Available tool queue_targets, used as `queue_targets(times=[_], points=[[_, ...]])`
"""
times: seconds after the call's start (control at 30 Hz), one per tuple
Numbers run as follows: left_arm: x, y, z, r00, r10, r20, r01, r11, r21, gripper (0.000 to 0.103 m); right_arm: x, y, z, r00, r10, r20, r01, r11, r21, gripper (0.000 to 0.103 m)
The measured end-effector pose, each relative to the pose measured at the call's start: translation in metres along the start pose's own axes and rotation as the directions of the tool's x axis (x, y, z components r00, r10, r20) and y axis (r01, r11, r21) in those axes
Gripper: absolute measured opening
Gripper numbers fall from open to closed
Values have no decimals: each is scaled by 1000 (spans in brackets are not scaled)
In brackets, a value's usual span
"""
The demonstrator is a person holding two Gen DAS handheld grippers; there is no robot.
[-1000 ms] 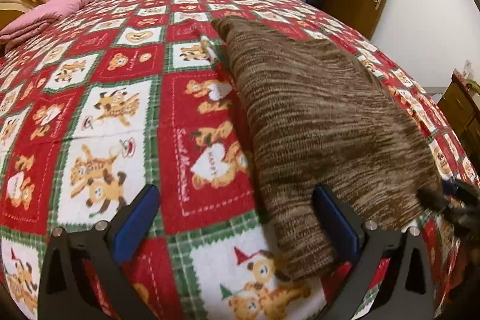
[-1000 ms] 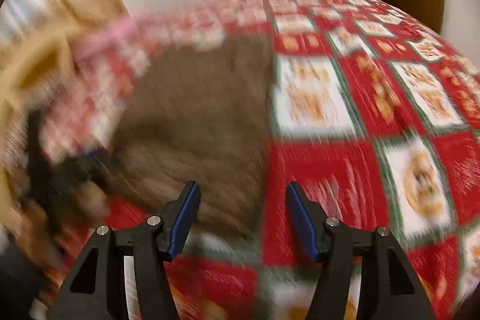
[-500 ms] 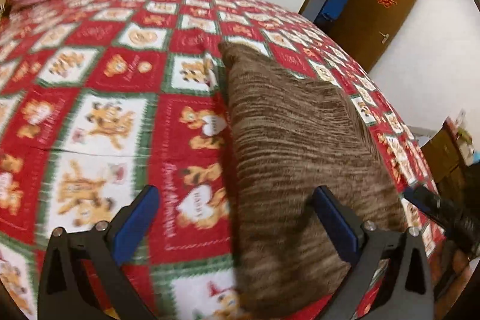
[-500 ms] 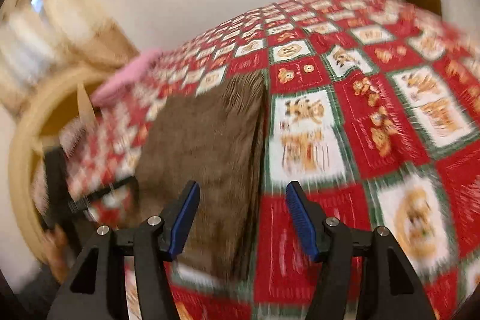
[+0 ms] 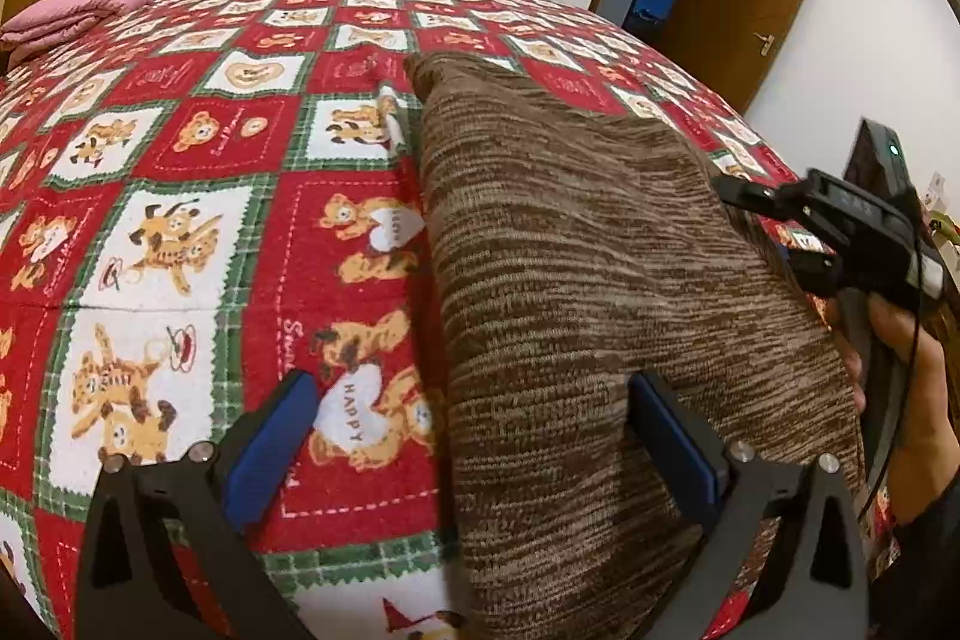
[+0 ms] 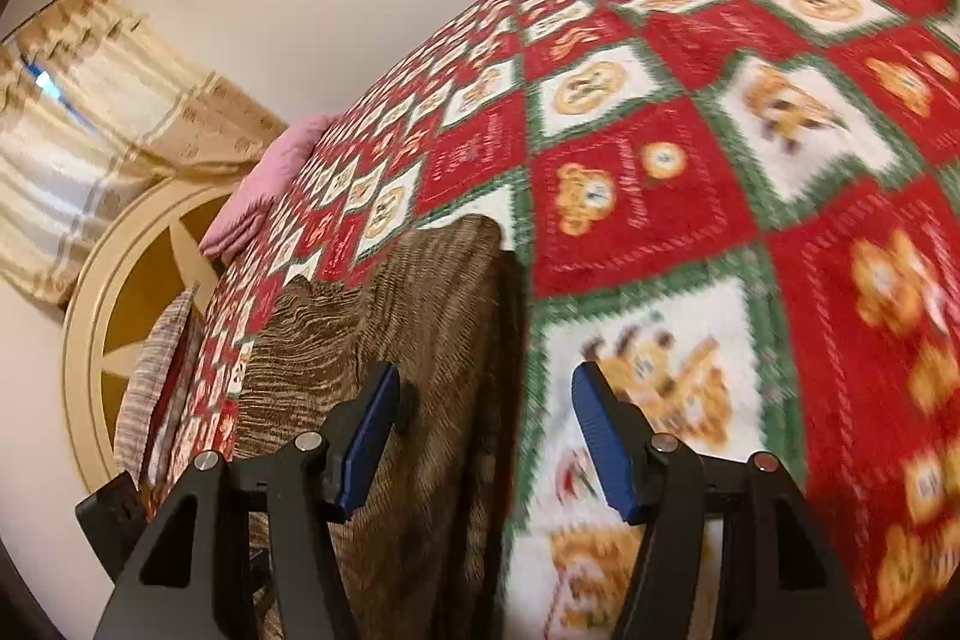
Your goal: Fold small clothes
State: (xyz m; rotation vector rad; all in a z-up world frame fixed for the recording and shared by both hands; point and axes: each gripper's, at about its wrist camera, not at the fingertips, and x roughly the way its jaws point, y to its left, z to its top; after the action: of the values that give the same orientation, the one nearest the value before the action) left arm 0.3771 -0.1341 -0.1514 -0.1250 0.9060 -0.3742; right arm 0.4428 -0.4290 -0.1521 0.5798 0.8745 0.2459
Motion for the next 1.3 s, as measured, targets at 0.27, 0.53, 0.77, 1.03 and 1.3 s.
queue_targets(times=[0.27, 0.53, 0.77, 1.03, 1.3], points=[[0, 4, 0, 999, -35, 10, 36, 999, -14, 103, 24, 4, 13, 997, 82, -6, -82, 996, -31, 61], [-4, 4, 0, 997, -74, 27, 75, 997, -14, 98, 29, 6, 9, 984, 175, -22, -175, 984, -44, 54], [-6, 0, -2, 990, -136, 30, 136, 991, 7, 77, 30, -2, 9, 984, 178, -15, -178, 984, -10, 41], [-2, -7, 1, 990, -138, 3, 138, 990, 34, 73, 32, -3, 8, 985, 169, -32, -169, 985, -19, 39], [-6, -15, 1, 989, -150, -16, 151, 986, 68, 52, 32, 5, 6, 992, 124, -19, -125, 990, -67, 34]])
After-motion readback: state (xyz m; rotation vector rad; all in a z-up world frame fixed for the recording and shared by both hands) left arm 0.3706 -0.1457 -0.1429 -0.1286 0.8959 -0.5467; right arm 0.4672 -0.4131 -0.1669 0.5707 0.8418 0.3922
